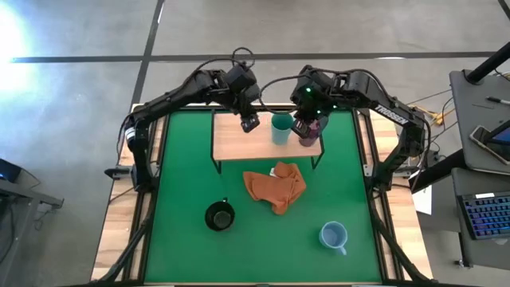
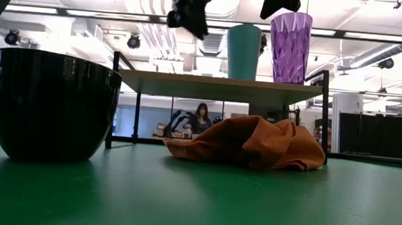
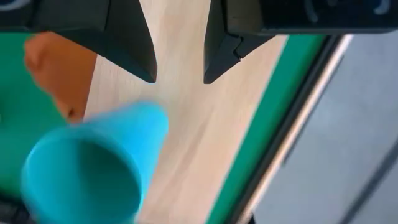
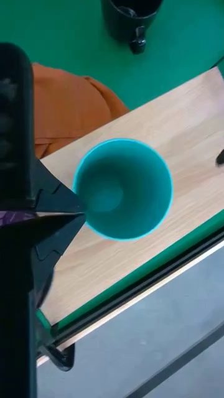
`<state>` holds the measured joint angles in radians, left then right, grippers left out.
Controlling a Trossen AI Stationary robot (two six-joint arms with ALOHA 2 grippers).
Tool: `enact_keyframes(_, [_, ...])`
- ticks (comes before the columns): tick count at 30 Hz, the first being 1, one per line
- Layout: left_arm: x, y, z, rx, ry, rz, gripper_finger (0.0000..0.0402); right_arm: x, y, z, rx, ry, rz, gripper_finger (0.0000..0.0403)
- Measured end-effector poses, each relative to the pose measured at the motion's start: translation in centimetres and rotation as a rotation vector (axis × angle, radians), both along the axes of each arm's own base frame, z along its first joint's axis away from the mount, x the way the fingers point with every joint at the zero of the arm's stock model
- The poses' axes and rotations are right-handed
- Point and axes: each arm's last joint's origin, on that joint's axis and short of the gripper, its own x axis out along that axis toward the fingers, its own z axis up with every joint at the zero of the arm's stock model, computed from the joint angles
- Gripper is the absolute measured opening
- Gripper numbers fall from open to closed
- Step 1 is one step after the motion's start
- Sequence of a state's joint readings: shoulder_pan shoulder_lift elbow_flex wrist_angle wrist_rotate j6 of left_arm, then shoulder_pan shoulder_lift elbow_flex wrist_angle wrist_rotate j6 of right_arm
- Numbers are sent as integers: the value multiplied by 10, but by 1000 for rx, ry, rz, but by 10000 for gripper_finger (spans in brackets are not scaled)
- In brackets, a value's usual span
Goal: Stack small to large cups/mugs on shelf
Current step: Put the blue mug on the shelf
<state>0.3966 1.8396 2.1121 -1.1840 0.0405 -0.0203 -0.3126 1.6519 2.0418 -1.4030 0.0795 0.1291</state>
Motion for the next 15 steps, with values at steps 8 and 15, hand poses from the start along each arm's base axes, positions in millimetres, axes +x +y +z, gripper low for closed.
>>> enact_keyframes(8, [-13, -19, -16, 62, 61, -16, 118, -7, 2, 5, -4, -13, 0, 9])
enact_keyframes(15, [-53, -37, -8, 80, -89, 29, 118, -16, 14, 14, 5, -49, 99, 9])
